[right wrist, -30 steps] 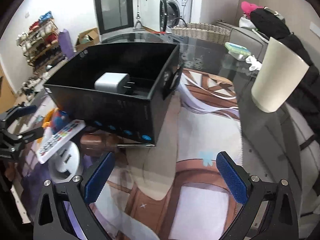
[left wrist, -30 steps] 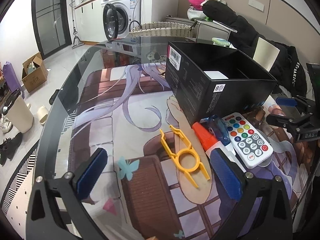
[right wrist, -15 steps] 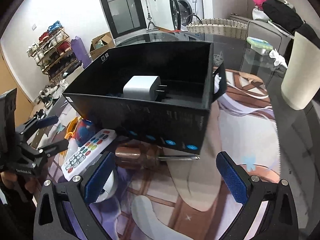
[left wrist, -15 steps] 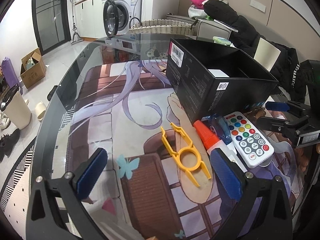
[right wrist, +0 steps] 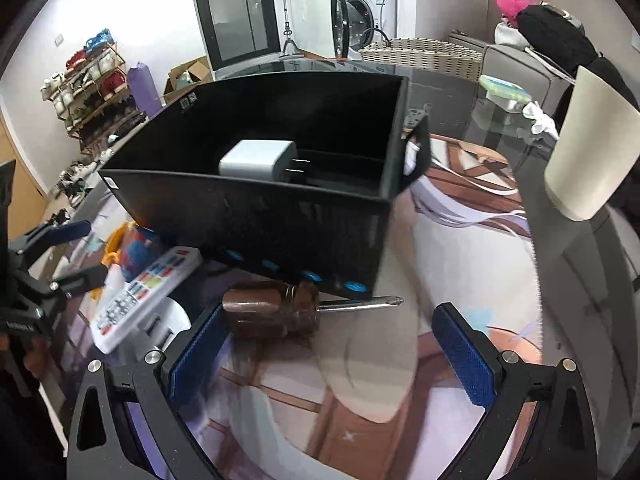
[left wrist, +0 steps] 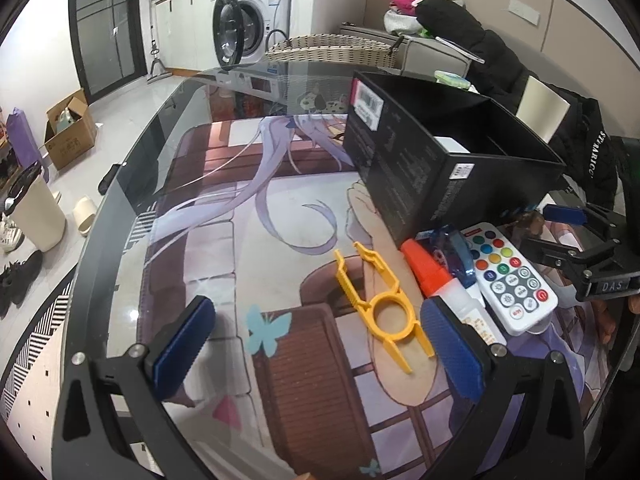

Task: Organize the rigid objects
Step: 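Close the right gripper on the brown-handled screwdriver while the left grasps the yellow clip tool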

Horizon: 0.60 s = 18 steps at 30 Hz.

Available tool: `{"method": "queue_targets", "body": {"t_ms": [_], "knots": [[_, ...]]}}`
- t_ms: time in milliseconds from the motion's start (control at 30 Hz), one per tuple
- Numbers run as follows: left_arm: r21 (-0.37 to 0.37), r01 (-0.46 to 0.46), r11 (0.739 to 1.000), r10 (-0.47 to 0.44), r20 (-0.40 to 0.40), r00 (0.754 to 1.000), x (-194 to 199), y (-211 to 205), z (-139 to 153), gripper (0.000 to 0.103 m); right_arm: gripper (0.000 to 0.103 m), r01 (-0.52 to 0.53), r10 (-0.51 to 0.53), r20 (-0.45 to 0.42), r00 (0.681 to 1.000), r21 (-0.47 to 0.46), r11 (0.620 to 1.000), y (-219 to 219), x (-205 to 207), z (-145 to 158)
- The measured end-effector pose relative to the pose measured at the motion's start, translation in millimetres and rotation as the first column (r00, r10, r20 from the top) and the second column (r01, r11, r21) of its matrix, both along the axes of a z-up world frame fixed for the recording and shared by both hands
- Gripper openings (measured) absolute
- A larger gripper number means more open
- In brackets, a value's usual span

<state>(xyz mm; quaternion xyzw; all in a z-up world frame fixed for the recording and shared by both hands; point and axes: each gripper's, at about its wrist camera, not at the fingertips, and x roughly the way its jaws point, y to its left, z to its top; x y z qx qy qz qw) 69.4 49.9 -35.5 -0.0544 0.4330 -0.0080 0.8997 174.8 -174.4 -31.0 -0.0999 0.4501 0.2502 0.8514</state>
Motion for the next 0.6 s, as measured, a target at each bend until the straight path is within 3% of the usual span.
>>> {"method": "queue_targets", "body": {"t_ms": [233,433,600], "knots": [[0.027,-0.019,0.999,0.019,0.001,1.000,-0.4,4.6,0.4,0.103,0.103,-0.012,0.012,0.012,1.000,-0.022,1.000,-0.4,-2.7,-1.6],[0.074,-0.116,0.990,0.116,0.014,0.993,-4.8,22.2,1.8,0.103,0.103,-0.018,0.019,0.012,1.000,-0.021,1.000,-1.2,-5.0,-1.3],[0.033,-0.041,0.999,0.041,0.012,0.999,0.8,16.7,1.0,0.103,0.103,-0.023,0.023,0.009,1.000,-0.018,1.000,-2.9,-4.6,-0.6]]}}
